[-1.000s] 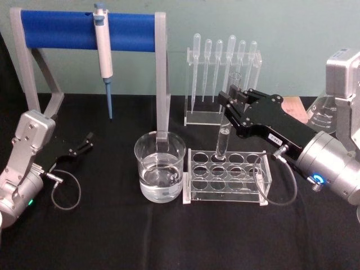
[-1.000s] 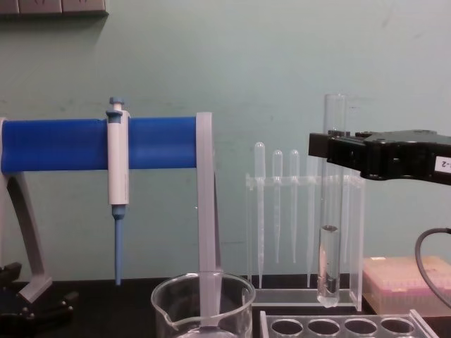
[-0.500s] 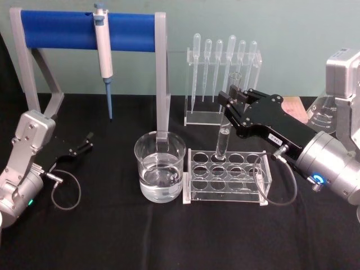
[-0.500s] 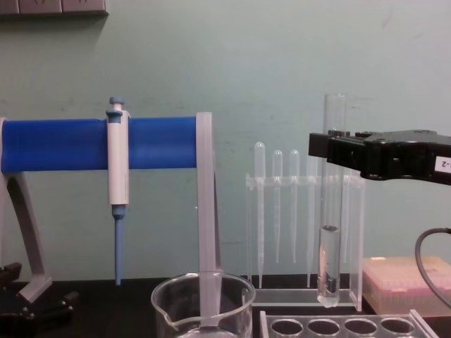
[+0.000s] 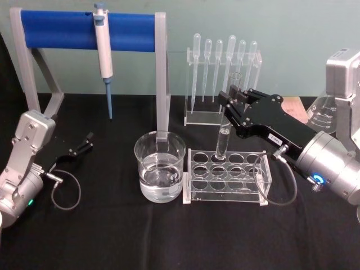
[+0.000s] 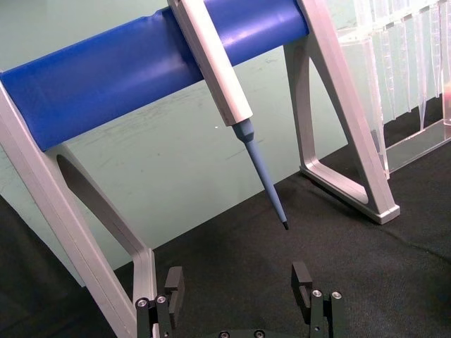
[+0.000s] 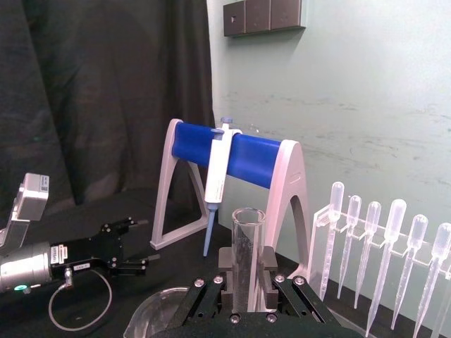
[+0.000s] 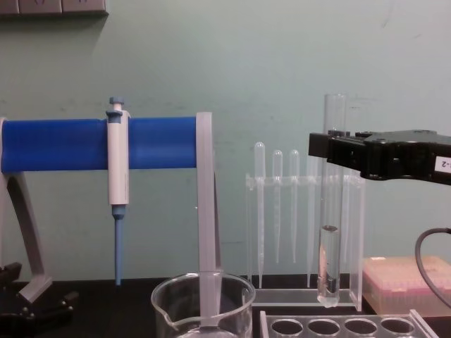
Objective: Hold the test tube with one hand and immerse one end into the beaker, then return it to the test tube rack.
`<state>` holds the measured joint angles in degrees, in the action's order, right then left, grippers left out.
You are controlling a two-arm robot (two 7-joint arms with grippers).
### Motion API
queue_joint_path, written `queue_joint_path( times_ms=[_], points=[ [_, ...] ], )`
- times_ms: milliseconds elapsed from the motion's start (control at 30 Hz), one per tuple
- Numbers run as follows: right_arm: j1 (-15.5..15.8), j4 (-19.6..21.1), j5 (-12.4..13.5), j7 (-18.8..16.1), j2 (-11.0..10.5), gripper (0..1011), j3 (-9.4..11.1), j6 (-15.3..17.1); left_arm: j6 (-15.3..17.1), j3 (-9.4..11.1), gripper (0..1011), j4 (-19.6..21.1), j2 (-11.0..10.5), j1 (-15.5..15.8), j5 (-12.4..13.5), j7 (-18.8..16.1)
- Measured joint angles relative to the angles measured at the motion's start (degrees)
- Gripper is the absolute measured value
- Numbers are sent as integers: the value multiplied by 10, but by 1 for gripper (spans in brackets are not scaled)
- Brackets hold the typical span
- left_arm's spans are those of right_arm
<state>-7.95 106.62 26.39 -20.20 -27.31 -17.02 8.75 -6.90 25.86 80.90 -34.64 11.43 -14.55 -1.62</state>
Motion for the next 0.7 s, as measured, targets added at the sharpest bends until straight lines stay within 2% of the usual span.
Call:
queue_joint_path(
  times_ms=[267, 433, 700],
  points=[
    [-1, 0, 0, 0, -1, 224, -1, 0, 0, 0, 1000, 0, 0, 0, 0, 0],
    [-23, 2, 3, -3, 3, 225, -13, 3, 0, 0, 1000, 0, 0, 0, 0, 0],
    [-84, -32, 10, -22, 35, 225, -57, 1, 0, 0, 1000, 0, 0, 0, 0, 0]
  ],
)
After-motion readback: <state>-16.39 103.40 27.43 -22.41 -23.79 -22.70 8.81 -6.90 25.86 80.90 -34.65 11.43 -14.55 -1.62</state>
